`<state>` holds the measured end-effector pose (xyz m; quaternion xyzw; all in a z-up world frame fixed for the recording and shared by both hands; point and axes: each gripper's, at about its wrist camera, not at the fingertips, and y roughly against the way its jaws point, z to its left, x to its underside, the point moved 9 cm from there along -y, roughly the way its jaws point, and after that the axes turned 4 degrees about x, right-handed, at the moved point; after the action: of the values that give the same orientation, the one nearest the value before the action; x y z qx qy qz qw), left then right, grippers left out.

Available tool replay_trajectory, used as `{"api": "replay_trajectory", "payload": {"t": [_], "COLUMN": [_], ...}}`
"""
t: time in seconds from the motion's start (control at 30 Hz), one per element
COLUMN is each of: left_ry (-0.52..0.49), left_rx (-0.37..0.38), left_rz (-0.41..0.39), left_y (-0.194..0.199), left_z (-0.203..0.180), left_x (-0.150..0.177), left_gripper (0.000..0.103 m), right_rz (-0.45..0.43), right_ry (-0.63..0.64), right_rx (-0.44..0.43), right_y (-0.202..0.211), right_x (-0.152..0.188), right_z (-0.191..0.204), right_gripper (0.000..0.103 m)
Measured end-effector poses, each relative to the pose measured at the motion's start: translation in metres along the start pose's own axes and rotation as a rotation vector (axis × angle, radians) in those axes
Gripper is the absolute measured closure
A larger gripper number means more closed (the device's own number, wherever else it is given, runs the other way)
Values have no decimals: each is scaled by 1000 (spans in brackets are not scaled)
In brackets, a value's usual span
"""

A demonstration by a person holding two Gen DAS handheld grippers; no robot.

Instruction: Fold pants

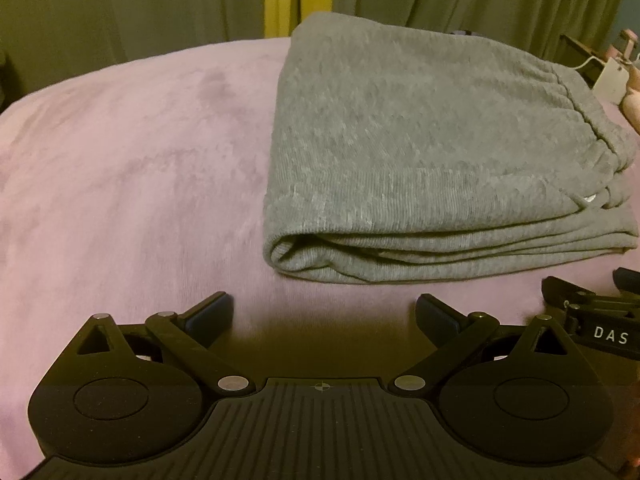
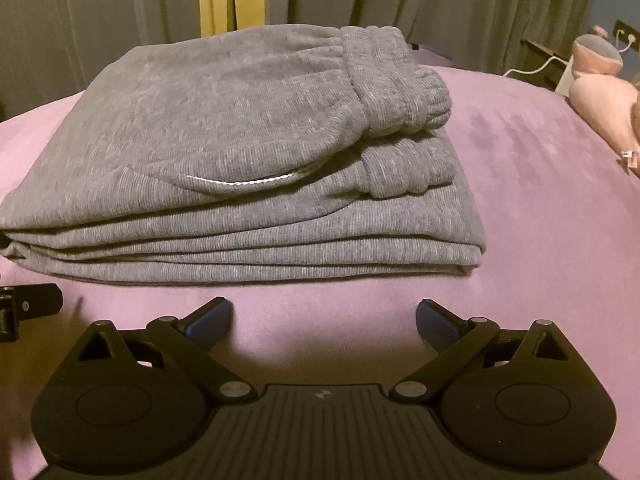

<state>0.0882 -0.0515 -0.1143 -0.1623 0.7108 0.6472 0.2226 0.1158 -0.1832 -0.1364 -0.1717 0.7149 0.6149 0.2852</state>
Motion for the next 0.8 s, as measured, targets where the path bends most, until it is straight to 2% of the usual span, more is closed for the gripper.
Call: {"api": "replay_trajectory", "payload": {"t": [0.3, 0.57, 0.8], "left_ry": [-13, -5, -39], "left_rx": [-24, -4, 29], "left_rz": [7, 17, 7], "left_y": [-2, 1, -1], "left_z": [-4, -5, -5], "left_x": [0, 2, 1], "left_gripper": [1, 1, 1], "right_rz": [-63, -60, -24], "right_ry": [20, 4, 3], "right_rx": [-27, -18, -20], "right_y": [1, -1, -4], "right_x": [6, 6, 4], "right_z": [0, -1, -1], "right_gripper": [4, 4, 4]}}
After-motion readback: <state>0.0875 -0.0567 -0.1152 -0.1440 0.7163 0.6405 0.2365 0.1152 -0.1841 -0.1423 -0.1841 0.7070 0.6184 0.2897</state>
